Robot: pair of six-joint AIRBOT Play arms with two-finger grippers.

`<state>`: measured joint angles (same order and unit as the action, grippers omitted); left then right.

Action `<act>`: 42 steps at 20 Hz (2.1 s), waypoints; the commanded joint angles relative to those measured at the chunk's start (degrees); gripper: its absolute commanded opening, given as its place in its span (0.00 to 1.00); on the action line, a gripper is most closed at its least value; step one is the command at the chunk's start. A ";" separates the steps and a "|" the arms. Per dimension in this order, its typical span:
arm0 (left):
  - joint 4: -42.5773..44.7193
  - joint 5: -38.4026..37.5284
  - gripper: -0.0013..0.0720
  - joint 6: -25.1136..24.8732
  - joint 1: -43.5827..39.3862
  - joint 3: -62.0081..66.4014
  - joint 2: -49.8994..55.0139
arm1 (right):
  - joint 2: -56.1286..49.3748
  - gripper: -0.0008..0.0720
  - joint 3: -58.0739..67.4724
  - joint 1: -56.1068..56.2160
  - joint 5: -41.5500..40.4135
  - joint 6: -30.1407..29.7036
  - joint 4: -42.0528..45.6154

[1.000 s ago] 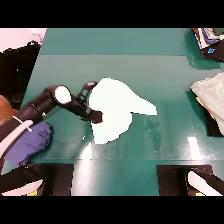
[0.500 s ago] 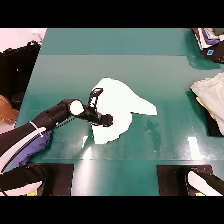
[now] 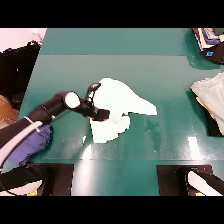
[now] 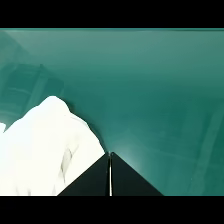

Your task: Fold the shirts.

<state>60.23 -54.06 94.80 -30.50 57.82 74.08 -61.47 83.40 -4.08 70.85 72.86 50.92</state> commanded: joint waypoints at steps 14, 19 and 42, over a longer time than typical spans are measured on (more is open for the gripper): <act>23.45 -17.33 0.05 -3.74 20.96 12.59 -17.66 | -29.27 0.59 0.07 18.08 -0.46 -1.99 -0.04; 23.43 -17.35 0.05 -3.72 20.96 12.59 -17.66 | -41.05 0.59 3.26 24.94 -4.85 -4.20 -0.31; 16.79 -23.80 0.05 -3.76 20.96 41.68 -26.40 | -15.58 0.03 35.04 11.87 3.10 -3.93 0.26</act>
<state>80.90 -75.55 91.05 -9.61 92.29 49.04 -86.35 116.57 11.94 73.03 68.82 50.85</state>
